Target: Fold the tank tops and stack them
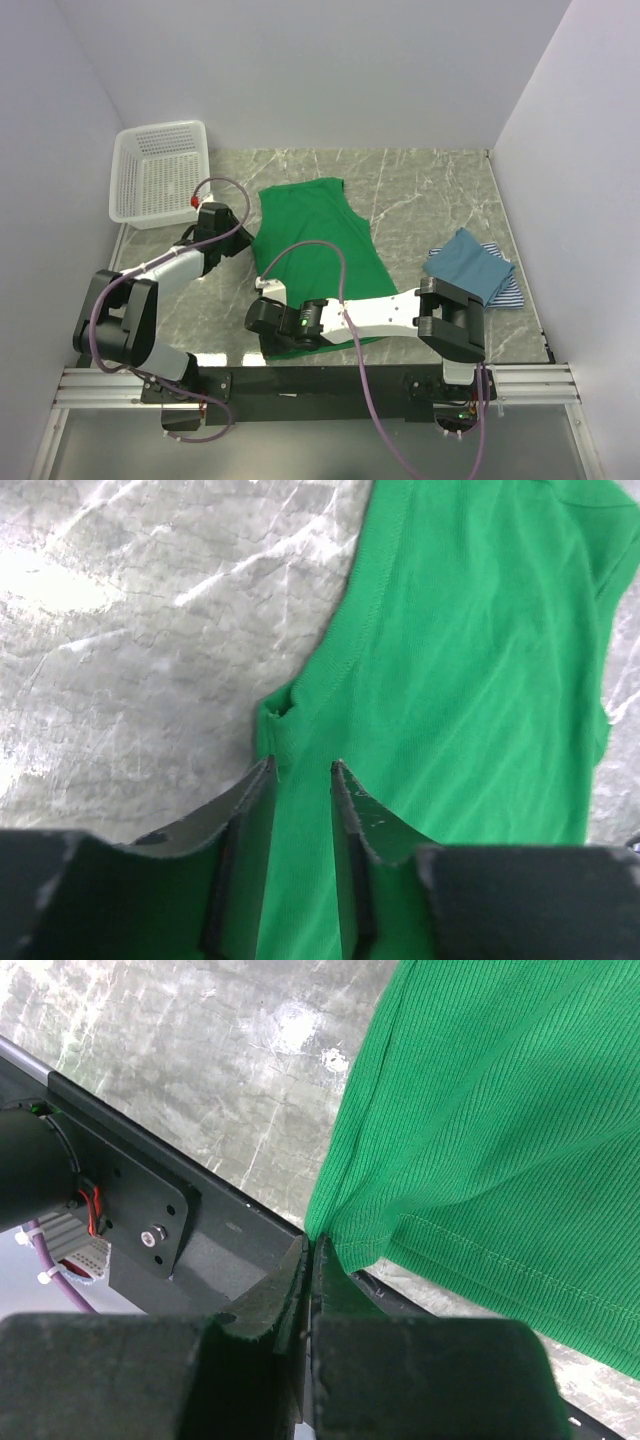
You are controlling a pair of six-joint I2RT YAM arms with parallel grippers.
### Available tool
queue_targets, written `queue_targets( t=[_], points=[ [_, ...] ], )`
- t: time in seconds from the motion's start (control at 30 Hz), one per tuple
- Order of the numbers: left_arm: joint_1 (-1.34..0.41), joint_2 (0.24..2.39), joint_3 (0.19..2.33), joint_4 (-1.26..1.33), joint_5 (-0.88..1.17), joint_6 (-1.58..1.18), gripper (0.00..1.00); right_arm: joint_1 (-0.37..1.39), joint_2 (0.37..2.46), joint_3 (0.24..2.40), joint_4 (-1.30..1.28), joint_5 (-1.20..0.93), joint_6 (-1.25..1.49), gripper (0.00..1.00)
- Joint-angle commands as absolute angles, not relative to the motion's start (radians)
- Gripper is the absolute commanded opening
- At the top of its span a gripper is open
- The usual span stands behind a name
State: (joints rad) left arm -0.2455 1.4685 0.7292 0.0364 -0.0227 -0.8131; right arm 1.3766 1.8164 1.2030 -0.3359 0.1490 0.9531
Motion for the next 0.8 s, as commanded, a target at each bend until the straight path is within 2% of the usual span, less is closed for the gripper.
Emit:
queue_targets(
  t=[0.0,0.33,0.4,0.43,0.53,0.67,0.77],
  points=[
    [-0.25,1.503,0.745,0.067,-0.008,-0.793,0.35,1.374,1.807,1.204,-0.318,0.173,0.959,0.0],
    [-0.256,1.67,0.762,0.11,0.008,-0.767,0.34,1.374,1.819,1.223,-0.333,0.181,0.962,0.0],
    [-0.255,1.698,0.773,0.109,0.003,-0.77,0.29,1.373,1.825,1.226,-0.333,0.176,0.963,0.0],
    [-0.255,1.707,0.779,0.094,0.003,-0.77,0.21,1.373,1.828,1.23,-0.331,0.178,0.963,0.0],
    [-0.253,1.732,0.811,0.046,-0.061,-0.788,0.07,1.373,1.835,1.233,-0.325,0.17,0.968,0.0],
    [-0.255,1.736,0.868,-0.023,-0.133,-0.801,0.01,1.374,1.861,1.256,-0.293,0.137,0.969,0.0],
    [-0.253,1.73,0.908,-0.081,-0.181,-0.802,0.01,1.374,1.891,1.288,-0.293,0.118,0.963,0.0]
  ],
)
